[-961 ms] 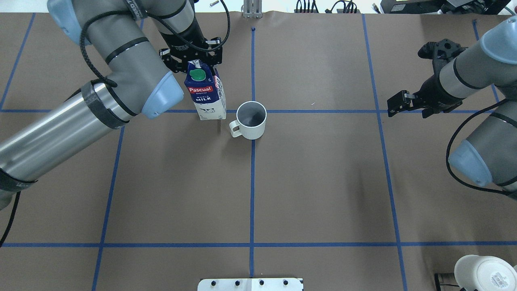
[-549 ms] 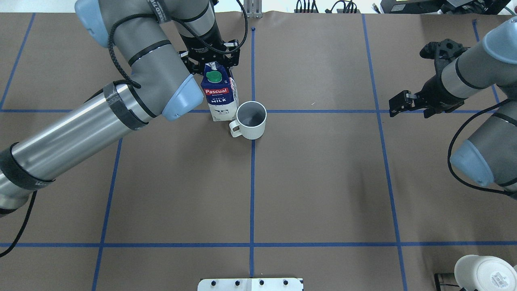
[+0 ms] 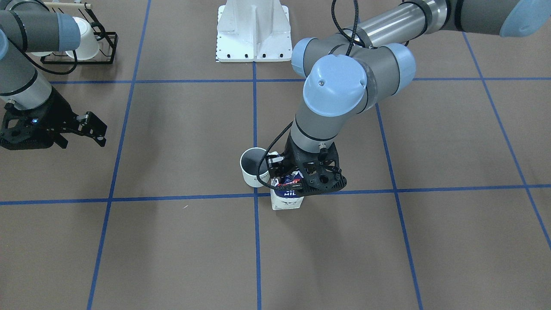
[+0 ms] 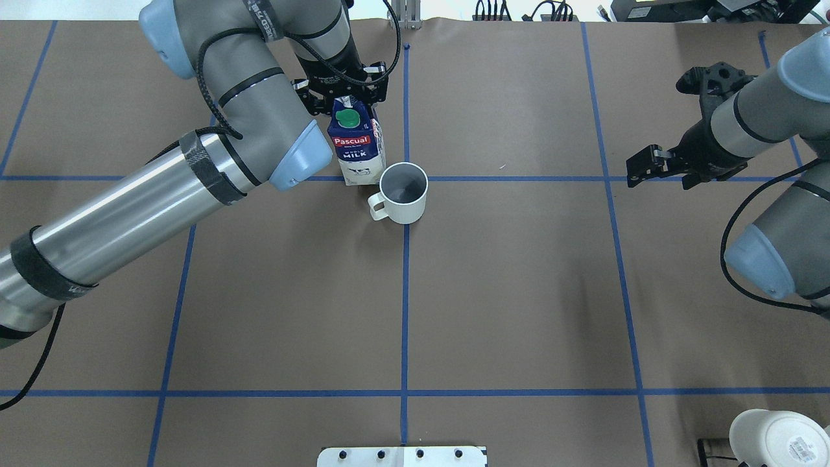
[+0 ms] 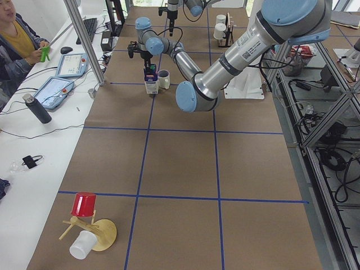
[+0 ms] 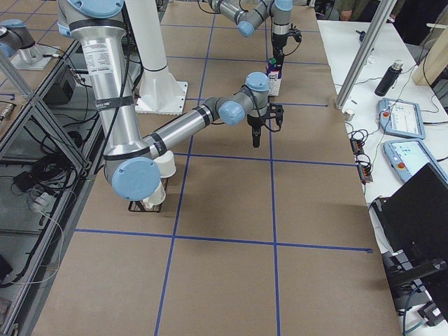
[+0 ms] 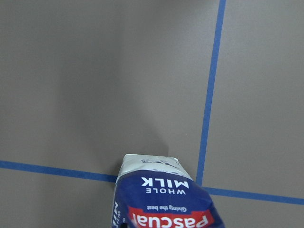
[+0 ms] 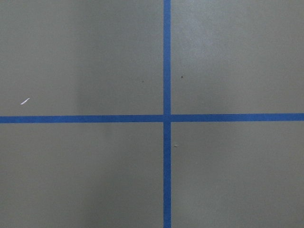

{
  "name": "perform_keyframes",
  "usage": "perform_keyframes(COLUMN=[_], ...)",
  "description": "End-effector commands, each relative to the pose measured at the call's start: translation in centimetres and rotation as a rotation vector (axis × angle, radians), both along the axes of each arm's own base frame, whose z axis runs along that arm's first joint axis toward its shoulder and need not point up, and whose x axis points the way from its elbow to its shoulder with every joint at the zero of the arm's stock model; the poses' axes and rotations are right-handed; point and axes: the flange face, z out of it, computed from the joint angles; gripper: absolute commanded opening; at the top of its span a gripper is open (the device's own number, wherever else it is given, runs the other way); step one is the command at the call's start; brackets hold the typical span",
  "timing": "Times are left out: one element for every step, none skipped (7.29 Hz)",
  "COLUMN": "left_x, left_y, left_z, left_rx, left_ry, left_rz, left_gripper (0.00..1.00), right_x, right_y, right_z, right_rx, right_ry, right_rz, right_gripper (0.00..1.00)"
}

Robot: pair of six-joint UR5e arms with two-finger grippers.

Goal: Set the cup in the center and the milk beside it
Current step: 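Lower the milk carton beside the mug with the left gripper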

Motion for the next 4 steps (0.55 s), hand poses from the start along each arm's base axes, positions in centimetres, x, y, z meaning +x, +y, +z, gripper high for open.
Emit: perform_keyframes(left_x=[0.4,0.3,0.2,-1.0], left_y=[0.1,0.1,0.2,0.3], left_z=[0.1,0.1,-0.3,-1.2], left_rx=[0.002,0.003,0.009,0.024], left_ry=[-0.002,-0.003,0.003,0.017], left_rz=[0.001,0.002,0.002,-0.009], left_gripper=[0.88,0.97,0.98,0.98], right_x=[0.0,0.0,0.0,0.1], right_y=[0.0,0.0,0.0,-0.1], right_z=[0.0,0.1,0.1,0.0], right_rx=[0.0,-0.002,-0.002,0.0], right_ry=[-0.001,0.0,0.0,-0.001], right_rz=[0.0,0.0,0.0,0.003], right_gripper=[1.0,1.0,1.0,1.0])
